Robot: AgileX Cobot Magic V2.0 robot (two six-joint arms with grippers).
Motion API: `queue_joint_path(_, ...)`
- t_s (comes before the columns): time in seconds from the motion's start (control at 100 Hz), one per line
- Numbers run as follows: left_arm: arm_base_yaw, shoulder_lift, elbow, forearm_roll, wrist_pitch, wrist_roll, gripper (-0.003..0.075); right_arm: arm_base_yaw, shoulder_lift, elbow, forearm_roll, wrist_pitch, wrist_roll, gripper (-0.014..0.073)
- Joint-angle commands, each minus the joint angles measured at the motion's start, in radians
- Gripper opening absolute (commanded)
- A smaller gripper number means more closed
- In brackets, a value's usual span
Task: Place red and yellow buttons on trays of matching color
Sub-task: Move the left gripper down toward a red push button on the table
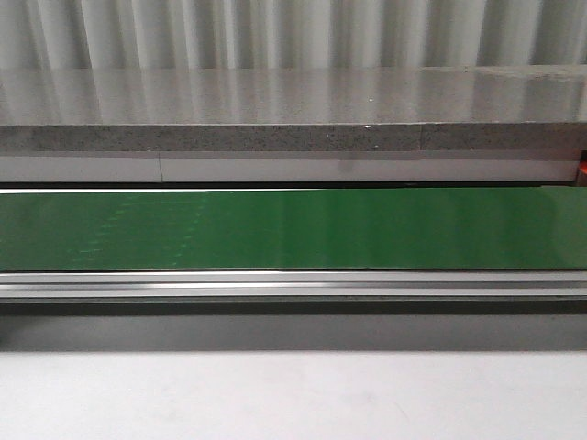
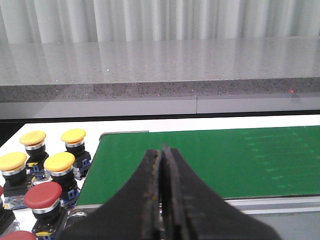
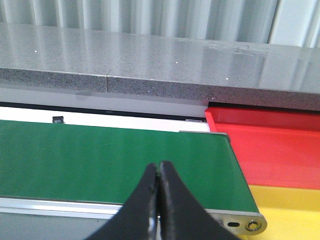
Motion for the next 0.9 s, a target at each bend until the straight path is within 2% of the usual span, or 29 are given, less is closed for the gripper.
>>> queue_joint_path(0.0, 0.0, -0.029, 0.047, -0.008, -0.081, -0.007, -0.002, -0.007, -0.017, 0.002, -0.011, -0.087, -0.003, -0.0067)
queue_joint_path(0.69, 0.0, -0.029, 0.045, -0.008, -0.079, -0.007, -0.002, -0.007, -0.017, 0.002, -0.011, -0.087, -0.003, -0.0067)
queue_joint_path(0.79, 0.0, -0.029, 0.021, -0.008, -0.048, -0.007, -0.002, -0.007, -0.017, 0.002, -0.011, -0.087, -0.003, -0.0067)
queue_joint_path(0.89, 0.0, -0.025, -0.031, -0.008, 0.041, -0.007, -0.002, -0.007, -0.017, 0.002, -0.011, -0.087, -0.003, -0.0067)
